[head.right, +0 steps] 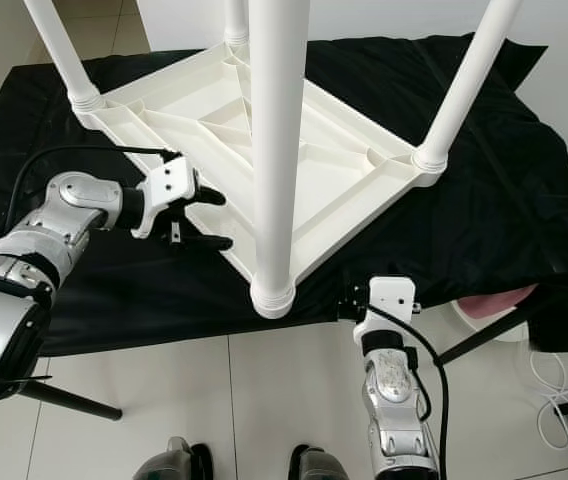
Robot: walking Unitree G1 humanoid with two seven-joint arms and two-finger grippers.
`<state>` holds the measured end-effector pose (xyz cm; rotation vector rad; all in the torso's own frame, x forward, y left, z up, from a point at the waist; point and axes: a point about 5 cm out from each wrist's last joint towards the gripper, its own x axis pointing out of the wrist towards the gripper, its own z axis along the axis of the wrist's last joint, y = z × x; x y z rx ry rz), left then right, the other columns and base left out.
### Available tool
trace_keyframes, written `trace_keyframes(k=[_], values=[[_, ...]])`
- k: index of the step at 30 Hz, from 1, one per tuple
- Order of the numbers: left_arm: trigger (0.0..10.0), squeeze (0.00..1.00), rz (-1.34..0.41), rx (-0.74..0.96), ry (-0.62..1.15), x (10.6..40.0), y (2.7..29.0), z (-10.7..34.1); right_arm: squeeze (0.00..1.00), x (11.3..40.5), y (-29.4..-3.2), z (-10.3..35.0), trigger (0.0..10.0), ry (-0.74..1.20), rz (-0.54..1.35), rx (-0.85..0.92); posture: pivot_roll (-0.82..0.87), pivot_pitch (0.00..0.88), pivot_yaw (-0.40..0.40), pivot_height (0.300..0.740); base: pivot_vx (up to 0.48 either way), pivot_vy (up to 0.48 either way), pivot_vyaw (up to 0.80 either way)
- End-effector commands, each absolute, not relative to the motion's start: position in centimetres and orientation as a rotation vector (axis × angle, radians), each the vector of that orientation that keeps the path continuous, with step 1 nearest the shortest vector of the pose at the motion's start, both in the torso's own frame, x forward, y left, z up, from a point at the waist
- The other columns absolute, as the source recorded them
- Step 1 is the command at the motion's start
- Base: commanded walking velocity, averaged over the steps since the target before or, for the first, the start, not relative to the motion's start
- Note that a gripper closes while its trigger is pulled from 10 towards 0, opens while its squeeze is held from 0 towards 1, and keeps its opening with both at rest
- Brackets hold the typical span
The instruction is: Building children table
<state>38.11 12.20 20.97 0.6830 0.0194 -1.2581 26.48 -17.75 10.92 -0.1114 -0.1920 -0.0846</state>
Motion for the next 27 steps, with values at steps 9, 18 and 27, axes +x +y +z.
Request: trace_keyframes(k=[9,18,27], values=[[10.0,0.00,-1.609,0.863,0.188,35.6,12.3,17.3,0.00,26.2,-17.8,9.7,10.0,-0.133,-0.080,-0.122,-0.04,0.137,0.055,0.740,0.000,0.000,0.00],[10.0,0.00,-1.574,0.900,0.191,35.8,11.5,16.9,0.00,26.3,-17.9,9.8,10.0,-0.137,-0.088,-0.119,-0.05,0.142,0.060,0.740,0.000,0.000,0.00],[10.0,0.00,-1.528,0.948,0.227,36.4,10.5,17.1,0.00,26.1,-17.8,9.8,10.0,-0.138,-0.100,-0.114,-0.05,0.145,0.076,0.740,0.000,0.000,0.00]])
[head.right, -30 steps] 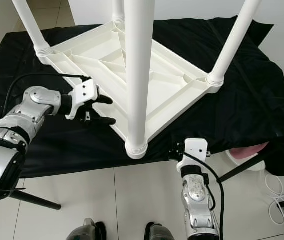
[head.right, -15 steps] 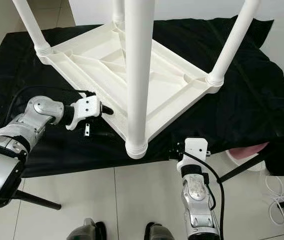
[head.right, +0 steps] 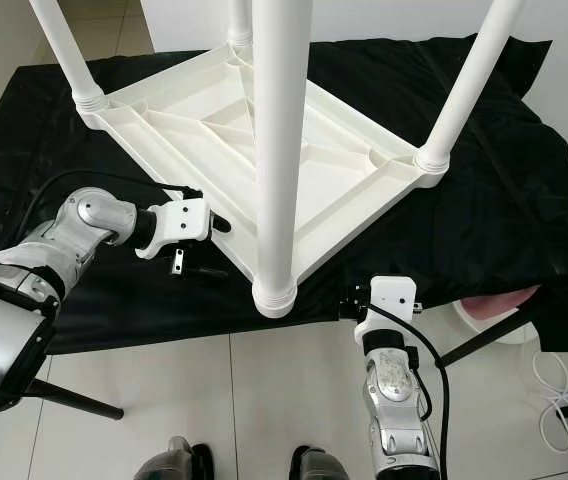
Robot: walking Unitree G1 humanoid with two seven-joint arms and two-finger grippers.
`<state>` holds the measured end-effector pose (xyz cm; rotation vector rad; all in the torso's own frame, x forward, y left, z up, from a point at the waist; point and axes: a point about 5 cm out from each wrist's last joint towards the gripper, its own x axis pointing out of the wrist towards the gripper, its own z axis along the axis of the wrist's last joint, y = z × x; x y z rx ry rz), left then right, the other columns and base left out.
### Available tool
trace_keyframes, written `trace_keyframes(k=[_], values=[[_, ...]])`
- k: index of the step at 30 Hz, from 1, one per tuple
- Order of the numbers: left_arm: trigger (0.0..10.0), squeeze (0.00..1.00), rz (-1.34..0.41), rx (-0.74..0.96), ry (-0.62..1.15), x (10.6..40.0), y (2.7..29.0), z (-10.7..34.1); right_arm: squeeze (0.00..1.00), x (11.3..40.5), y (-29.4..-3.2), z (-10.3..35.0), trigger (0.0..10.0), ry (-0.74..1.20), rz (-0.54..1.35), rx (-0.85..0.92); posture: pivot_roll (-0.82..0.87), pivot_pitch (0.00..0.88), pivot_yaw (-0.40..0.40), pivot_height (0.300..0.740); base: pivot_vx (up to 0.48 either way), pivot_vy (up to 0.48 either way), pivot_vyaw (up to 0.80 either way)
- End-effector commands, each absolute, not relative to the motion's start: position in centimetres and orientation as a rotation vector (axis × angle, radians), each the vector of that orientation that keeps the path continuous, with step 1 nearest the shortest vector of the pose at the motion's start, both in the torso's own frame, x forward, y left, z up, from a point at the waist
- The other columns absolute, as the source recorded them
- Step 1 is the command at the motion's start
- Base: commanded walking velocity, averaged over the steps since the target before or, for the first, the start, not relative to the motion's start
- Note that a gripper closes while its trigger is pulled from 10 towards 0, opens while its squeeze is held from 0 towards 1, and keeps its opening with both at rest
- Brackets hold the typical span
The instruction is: Building children table
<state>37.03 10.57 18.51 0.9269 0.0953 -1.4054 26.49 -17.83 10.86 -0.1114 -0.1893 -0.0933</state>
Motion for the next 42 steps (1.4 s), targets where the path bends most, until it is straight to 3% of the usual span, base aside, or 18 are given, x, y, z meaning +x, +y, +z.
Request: trace_keyframes(k=[1,16,17,18,19,42], values=[[10.0,0.00,-1.528,0.948,0.227,36.4,10.5,17.1,0.00,26.1,-17.8,9.8,10.0,-0.138,-0.100,-0.114,-0.05,0.145,0.076,0.740,0.000,0.000,0.00],[10.0,0.00,-1.472,0.963,0.221,37.0,8.9,17.8,0.00,25.9,-17.8,9.6,10.0,-0.135,-0.113,-0.111,-0.05,0.146,0.088,0.740,0.000,0.000,0.00],[6.1,0.00,-1.463,0.959,0.227,37.0,8.8,17.7,0.00,25.9,-17.8,9.6,10.0,-0.134,-0.112,-0.111,-0.05,0.147,0.088,0.740,0.000,0.000,0.00],[4.6,0.00,-1.458,0.958,0.229,37.1,8.8,17.7,0.00,25.9,-17.8,9.6,10.0,-0.134,-0.112,-0.110,-0.05,0.147,0.090,0.740,0.000,0.000,0.00],[0.0,0.00,-1.442,0.952,0.233,37.1,8.9,17.7,0.00,25.9,-17.7,9.6,10.0,-0.135,-0.112,-0.108,-0.06,0.148,0.091,0.740,0.000,0.000,0.00],[0.0,0.00,-1.384,0.911,0.244,37.2,10.0,17.0,0.00,25.9,-17.6,9.5,10.0,-0.133,-0.104,-0.109,-0.06,0.124,0.078,0.740,0.000,0.000,0.00]])
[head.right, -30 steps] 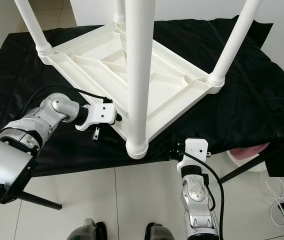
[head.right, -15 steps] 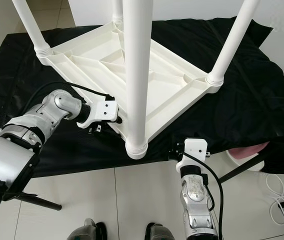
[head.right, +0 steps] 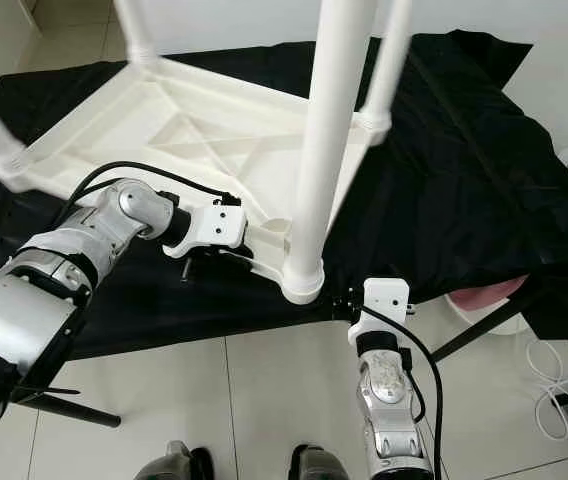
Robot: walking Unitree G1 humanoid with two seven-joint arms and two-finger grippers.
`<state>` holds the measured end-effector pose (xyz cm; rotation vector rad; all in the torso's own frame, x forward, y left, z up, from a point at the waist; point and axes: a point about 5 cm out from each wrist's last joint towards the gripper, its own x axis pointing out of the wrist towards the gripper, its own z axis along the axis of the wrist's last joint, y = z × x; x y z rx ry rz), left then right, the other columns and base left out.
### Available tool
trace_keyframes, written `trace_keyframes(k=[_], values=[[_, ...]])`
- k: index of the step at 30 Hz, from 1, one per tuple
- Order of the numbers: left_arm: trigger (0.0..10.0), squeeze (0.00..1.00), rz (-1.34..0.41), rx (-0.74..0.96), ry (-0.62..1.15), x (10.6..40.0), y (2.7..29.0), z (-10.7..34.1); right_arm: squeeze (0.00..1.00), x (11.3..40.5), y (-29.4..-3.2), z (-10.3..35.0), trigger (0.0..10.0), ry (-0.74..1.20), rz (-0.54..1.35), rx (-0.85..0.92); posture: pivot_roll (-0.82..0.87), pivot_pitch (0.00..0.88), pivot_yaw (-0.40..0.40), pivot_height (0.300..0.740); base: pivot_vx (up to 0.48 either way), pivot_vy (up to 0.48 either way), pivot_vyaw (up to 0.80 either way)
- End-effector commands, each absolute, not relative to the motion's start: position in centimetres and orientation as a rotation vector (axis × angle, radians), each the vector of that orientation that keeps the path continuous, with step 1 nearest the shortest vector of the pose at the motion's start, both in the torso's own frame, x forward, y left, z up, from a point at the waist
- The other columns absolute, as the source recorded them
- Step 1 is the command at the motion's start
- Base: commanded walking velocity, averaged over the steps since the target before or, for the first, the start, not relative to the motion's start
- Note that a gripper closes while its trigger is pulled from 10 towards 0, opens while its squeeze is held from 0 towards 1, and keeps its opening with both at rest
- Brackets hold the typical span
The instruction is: Building children table
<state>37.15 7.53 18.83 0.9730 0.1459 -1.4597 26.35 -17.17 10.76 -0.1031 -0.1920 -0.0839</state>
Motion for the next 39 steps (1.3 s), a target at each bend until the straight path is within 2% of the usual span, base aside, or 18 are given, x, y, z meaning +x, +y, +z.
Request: trace_keyframes(k=[1,13,14,15,16,20,21,26,32,33,39], values=[[0.0,0.00,-1.379,0.909,0.243,37.2,10.1,17.0,0.00,26.0,-17.6,9.5,10.0,-0.134,-0.103,-0.109,-0.06,0.120,0.074,0.740,0.000,0.000,0.00],[0.0,0.00,-1.393,0.831,0.159,37.2,9.7,17.8,0.00,26.7,-17.4,10.2,10.0,-0.162,-0.078,-0.107,-0.05,0.095,0.056,0.740,0.000,0.000,0.00],[4.7,0.00,-1.398,0.824,0.145,37.1,9.6,17.9,0.00,26.8,-17.4,10.3,10.0,-0.163,-0.075,-0.108,-0.05,0.090,0.052,0.740,0.000,0.000,0.00],[4.7,0.00,-1.401,0.820,0.135,37.1,9.5,17.9,0.00,26.9,-17.5,10.3,10.0,-0.164,-0.074,-0.109,-0.05,0.090,0.052,0.740,0.000,0.000,0.00],[10.0,0.00,-1.407,0.824,0.119,37.0,9.3,17.9,0.00,27.0,-17.5,10.4,10.0,-0.166,-0.072,-0.109,-0.05,0.088,0.049,0.740,0.000,0.000,0.00],[10.0,0.00,-1.419,0.815,0.095,36.9,9.1,18.0,0.00,27.2,-17.5,10.5,10.0,-0.170,-0.070,-0.111,-0.05,0.088,0.048,0.740,0.000,0.000,0.00],[10.0,1.00,-1.443,0.764,0.089,36.8,8.9,18.2,0.00,27.3,-17.5,10.6,10.0,-0.174,-0.070,-0.112,-0.05,0.087,0.045,0.740,0.000,0.000,0.00],[10.0,1.00,-1.518,0.652,0.079,36.2,8.8,17.9,0.00,27.5,-17.9,11.0,10.0,-0.186,-0.069,-0.113,-0.04,0.083,0.041,0.740,0.000,0.000,0.00],[10.0,0.96,-1.464,0.584,-0.036,35.9,8.7,18.0,0.00,27.9,-18.5,11.4,10.0,-0.200,-0.076,-0.117,-0.01,0.088,0.041,0.740,0.000,0.000,0.00],[10.0,0.00,-1.435,0.543,-0.065,36.0,8.7,18.4,0.00,28.0,-18.6,11.4,10.0,-0.203,-0.078,-0.118,0.00,0.089,0.043,0.740,0.000,0.000,0.00],[10.0,0.00,-1.274,0.477,-0.208,35.9,9.9,19.8,0.00,28.2,-18.2,12.2,10.0,-0.223,-0.033,-0.067,0.02,0.094,0.030,0.740,0.000,0.000,0.00]])
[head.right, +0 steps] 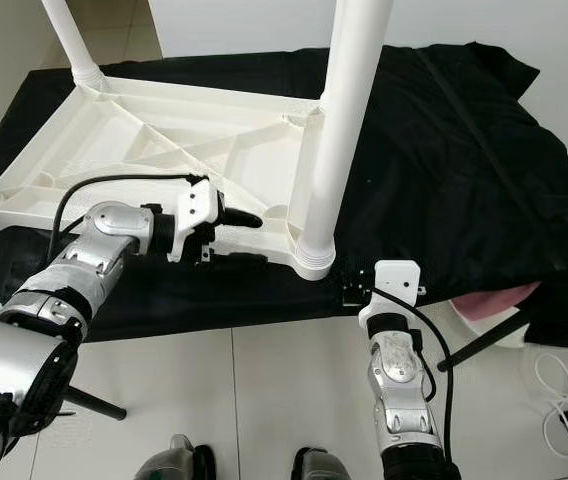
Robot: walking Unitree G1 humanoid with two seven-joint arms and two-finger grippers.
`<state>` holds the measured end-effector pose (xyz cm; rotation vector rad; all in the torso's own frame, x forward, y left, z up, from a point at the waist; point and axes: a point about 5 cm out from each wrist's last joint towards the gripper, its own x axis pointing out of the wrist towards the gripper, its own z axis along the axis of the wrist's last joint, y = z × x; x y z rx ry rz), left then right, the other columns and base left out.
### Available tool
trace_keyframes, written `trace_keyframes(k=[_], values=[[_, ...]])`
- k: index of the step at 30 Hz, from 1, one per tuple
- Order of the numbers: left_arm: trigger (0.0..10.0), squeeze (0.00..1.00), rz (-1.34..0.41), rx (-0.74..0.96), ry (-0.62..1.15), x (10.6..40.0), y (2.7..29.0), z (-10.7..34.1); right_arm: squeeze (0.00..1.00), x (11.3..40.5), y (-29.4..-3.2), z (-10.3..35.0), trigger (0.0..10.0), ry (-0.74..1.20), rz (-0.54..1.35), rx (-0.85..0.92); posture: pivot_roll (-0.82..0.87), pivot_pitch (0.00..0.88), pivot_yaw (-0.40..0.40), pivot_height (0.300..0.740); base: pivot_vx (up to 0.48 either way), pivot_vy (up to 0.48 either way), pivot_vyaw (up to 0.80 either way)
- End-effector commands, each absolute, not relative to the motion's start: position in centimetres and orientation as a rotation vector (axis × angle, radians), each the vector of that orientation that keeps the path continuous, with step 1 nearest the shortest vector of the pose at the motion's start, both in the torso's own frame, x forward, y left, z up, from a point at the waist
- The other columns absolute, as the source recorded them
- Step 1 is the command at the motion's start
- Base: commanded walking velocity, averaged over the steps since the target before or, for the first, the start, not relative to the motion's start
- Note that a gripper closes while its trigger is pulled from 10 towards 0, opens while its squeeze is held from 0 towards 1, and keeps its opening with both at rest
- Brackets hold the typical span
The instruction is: Building children table
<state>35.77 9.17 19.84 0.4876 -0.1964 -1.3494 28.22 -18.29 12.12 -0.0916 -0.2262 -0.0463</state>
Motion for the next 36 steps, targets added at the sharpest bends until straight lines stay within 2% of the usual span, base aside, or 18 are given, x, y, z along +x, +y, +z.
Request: trace_keyframes(k=[1,3,5,6,7,9,10,12,16,24,28,36], values=[[10.0,0.00,-1.274,0.477,-0.208,35.9,9.9,19.8,0.00,28.2,-18.2,12.2,10.0,-0.223,-0.033,-0.067,0.02,0.094,0.030,0.740,0.000,0.000,0.00],[10.0,0.00,-1.185,0.418,-0.255,35.6,10.6,20.3,0.00,28.1,-18.3,12.5,10.0,-0.235,0.003,-0.059,0.02,0.099,0.022,0.740,0.000,0.000,0.00],[10.0,0.00,-1.185,0.418,-0.255,35.6,10.6,20.3,0.00,28.1,-18.3,12.5,10.0,-0.235,0.003,-0.059,0.02,0.099,0.022,0.740,0.000,0.000,0.00],[10.0,0.00,-1.045,0.323,-0.283,35.0,11.4,20.4,0.00,27.6,-18.6,13.0,10.0,-0.231,0.121,-0.013,0.02,0.102,0.017,0.740,0.000,0.000,0.00],[10.0,0.00,-1.045,0.323,-0.283,35.0,11.4,20.4,0.00,27.6,-18.6,13.0,10.0,-0.231,0.121,-0.013,0.02,0.102,0.017,0.740,0.000,0.000,0.00],[10.0,0.00,-0.888,0.300,-0.313,34.4,12.1,20.1,0.00,27.1,-19.5,13.5,10.0,-0.216,0.217,0.004,0.02,0.100,0.010,0.740,0.000,0.000,0.00],[10.0,0.00,-0.888,0.300,-0.313,34.4,12.1,20.1,0.00,27.1,-19.5,13.5,10.0,-0.216,0.217,0.004,0.02,0.100,0.010,0.740,0.000,0.000,0.00],[10.0,0.00,-0.804,0.263,-0.265,33.8,12.7,19.3,0.00,26.6,-20.2,14.0,10.0,-0.191,0.321,-0.058,0.02,0.093,0.000,0.740,0.000,0.000,0.00],[10.0,0.00,-0.791,0.219,-0.193,33.4,13.0,18.4,0.00,26.2,-20.5,14.1,10.0,-0.164,0.401,-0.105,0.02,0.093,-0.001,0.740,0.000,0.000,0.00],[10.0,0.00,-0.716,0.201,-0.175,32.8,13.3,18.0,0.00,25.9,-20.5,14.7,10.0,-0.153,0.500,-0.124,0.02,0.082,-0.019,0.740,0.000,0.000,0.00],[10.0,0.00,-0.661,0.255,-0.168,30.5,12.4,16.8,0.00,26.8,-19.8,15.9,10.0,-0.163,0.623,-0.127,0.03,0.062,-0.041,0.740,0.000,0.000,0.00],[10.0,0.00,-0.665,0.226,-0.110,29.1,11.2,15.8,0.00,28.6,-18.9,16.4,10.0,-0.164,0.681,-0.110,0.04,0.048,-0.055,0.740,0.000,0.000,0.00]])
